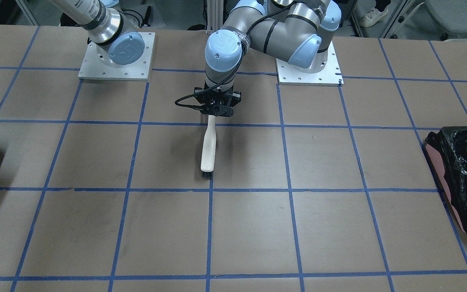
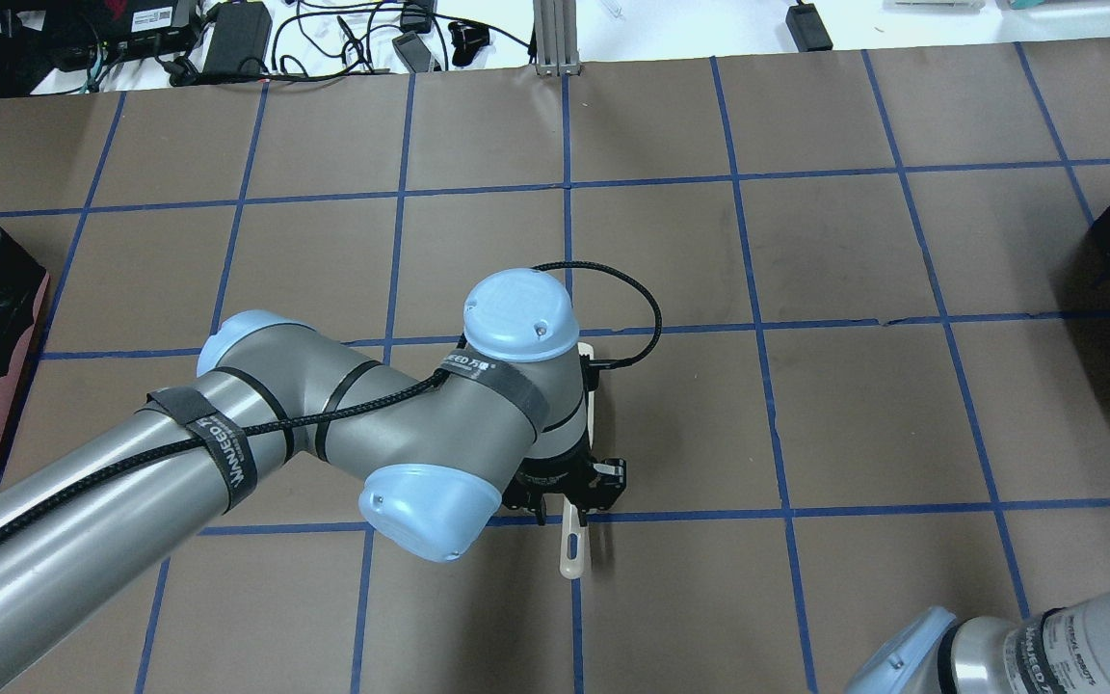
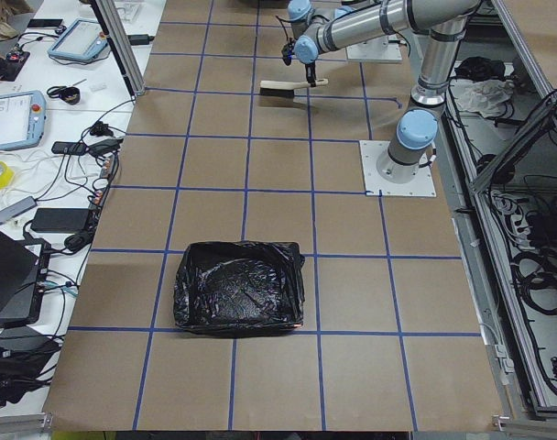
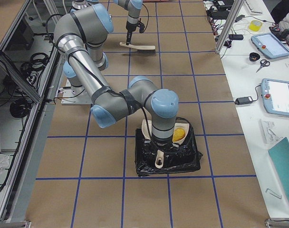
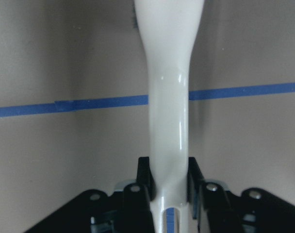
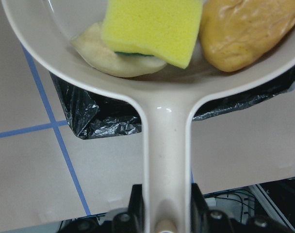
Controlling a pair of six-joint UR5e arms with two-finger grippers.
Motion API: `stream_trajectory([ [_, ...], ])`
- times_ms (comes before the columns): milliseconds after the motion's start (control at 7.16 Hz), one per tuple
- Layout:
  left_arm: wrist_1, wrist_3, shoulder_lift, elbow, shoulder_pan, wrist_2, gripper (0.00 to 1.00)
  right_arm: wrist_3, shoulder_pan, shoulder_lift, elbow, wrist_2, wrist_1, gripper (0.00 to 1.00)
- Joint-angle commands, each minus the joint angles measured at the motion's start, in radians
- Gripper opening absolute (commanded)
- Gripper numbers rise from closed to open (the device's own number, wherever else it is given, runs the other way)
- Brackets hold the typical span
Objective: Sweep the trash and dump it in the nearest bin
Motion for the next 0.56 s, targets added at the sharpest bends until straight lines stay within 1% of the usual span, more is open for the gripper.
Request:
stream_trajectory([
  [0, 0.002, 0.010, 0.009, 0.022, 0.010, 0.009, 0.91, -0.038, -0.011, 0.057, -0.044, -0.019, -0.067, 0.00],
  [140, -0.014, 0.012, 0.015, 0.072, 0.014, 0.014, 1.00, -0.043, -0.016, 0.067, -0.065, -0.047, -0.067, 0.00],
  [279, -0.086, 0.012, 0.016, 0.141, 0.028, 0.037, 1.00, -0.058, -0.016, 0.065, -0.063, -0.050, -0.067, 0.00],
  [419, -0.158, 0.012, 0.021, 0.227, 0.068, 0.057, 1.00, -0.057, -0.018, 0.061, -0.054, -0.070, -0.069, 0.00],
])
